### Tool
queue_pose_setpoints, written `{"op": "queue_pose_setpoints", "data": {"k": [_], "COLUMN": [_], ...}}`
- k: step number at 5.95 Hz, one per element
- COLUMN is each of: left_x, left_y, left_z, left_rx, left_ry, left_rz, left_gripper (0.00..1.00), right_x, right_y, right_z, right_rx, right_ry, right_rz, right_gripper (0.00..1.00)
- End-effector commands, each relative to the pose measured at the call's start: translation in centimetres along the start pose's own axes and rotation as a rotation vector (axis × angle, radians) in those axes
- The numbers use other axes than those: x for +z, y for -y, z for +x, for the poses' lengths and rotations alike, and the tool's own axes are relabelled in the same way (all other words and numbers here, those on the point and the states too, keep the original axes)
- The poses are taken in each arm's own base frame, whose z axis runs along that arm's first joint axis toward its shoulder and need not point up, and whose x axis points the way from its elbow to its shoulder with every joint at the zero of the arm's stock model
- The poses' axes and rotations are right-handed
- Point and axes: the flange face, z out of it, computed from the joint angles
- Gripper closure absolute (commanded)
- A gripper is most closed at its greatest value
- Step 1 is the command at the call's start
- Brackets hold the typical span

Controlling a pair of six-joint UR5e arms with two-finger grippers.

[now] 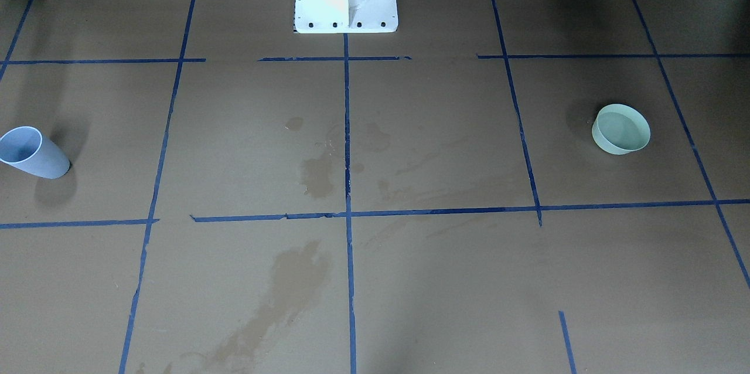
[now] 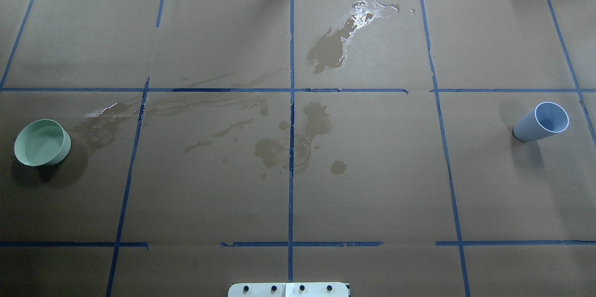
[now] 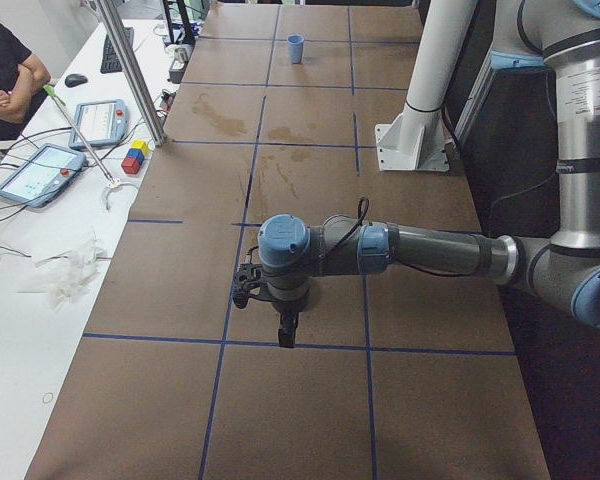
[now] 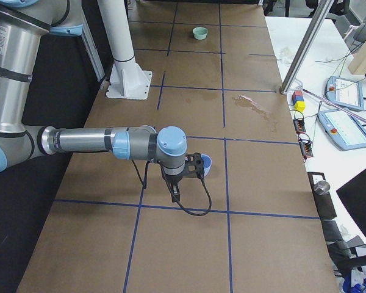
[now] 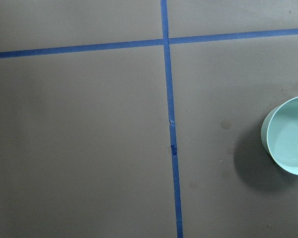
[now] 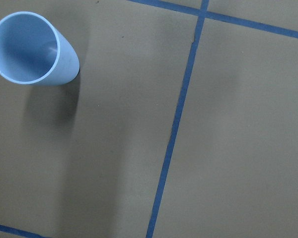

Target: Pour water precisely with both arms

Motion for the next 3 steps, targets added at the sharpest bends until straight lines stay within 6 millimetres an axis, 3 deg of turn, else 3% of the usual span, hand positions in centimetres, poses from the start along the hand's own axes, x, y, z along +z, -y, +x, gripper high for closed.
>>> {"op": "queue_pose_setpoints", "data": {"k": [1,3], "left_x": [0.08,0.30], "left_y": [-0.08,-0.36], "left_z": [-0.04,-0.23], "left_rx": [-0.003,-0.002], "left_ry": [0.000,0.001], "left_rz": [-0.002,-0.006], "left_gripper": [0.00,0.00], "right_x": [-0.23,-0.34], "right_y": [-0.03,0.19], "right_z": [0.03,-0.07], "right_rx": [0.002,-0.001], "right_ry": [0.000,0.003], "right_rz": [0.006,0.009], "right_gripper": [0.00,0.00]}}
